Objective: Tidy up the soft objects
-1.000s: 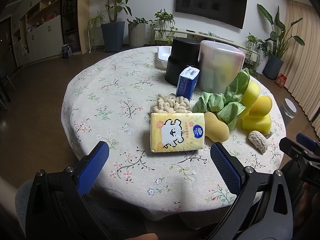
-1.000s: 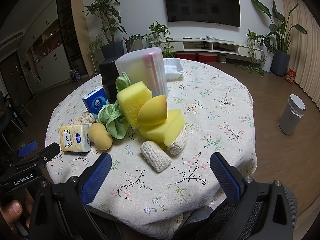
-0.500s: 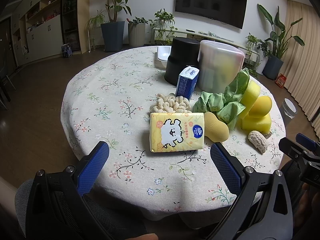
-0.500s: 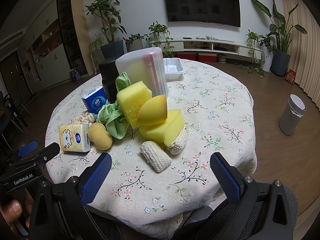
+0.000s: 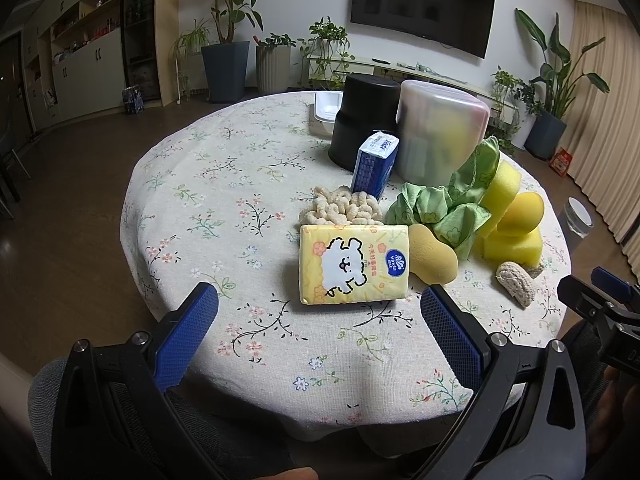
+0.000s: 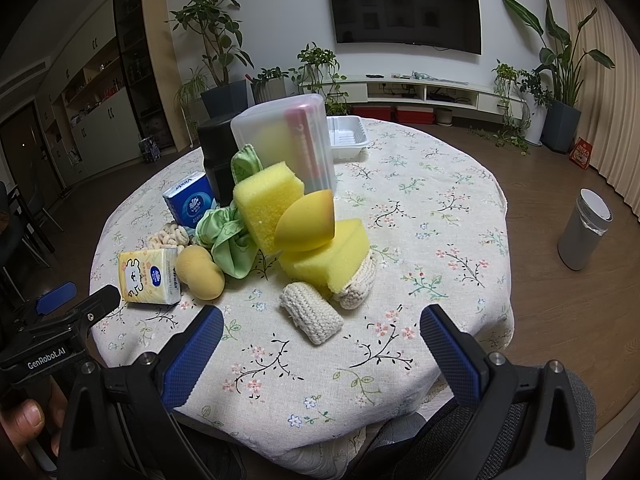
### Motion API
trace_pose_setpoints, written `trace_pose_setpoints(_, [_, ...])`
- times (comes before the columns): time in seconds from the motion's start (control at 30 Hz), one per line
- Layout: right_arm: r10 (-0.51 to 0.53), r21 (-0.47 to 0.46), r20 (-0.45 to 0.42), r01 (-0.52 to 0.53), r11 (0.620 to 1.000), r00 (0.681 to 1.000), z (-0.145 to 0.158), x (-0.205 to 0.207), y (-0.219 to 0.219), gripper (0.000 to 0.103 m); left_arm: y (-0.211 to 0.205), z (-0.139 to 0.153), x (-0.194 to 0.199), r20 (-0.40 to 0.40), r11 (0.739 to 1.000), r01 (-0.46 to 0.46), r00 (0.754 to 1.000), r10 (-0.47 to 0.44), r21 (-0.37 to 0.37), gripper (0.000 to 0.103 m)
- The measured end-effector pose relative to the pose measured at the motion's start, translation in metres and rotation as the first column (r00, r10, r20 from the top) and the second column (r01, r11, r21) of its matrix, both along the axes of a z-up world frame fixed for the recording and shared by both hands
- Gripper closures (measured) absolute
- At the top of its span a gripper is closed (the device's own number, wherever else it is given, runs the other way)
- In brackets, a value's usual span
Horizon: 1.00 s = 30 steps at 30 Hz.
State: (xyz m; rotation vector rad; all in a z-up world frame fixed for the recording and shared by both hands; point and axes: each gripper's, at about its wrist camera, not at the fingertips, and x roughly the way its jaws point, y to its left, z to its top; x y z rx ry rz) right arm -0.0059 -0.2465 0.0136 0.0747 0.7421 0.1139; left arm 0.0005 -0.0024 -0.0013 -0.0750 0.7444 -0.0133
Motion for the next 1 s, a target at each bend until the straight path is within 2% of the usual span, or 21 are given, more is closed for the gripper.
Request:
trace_pose_setpoints(0.77, [0.006,0.023,-0.034,-0.005,1.000,0.999,-0.012,0.013,-0.007,0.002,0.006,-0.015,0.010,-0.043,0.990,0.089,0.995,-0.094,-0.112,0.000])
trace_pose_setpoints(1.0, [0.048,0.047,-0.050,-0.045,0.998,0.998,-0.017,0.026,-0.014,0.002,-0.003,-0.020,0.025,-0.075,0.987,0.142,0.986,-0.148,-0.078,0.000])
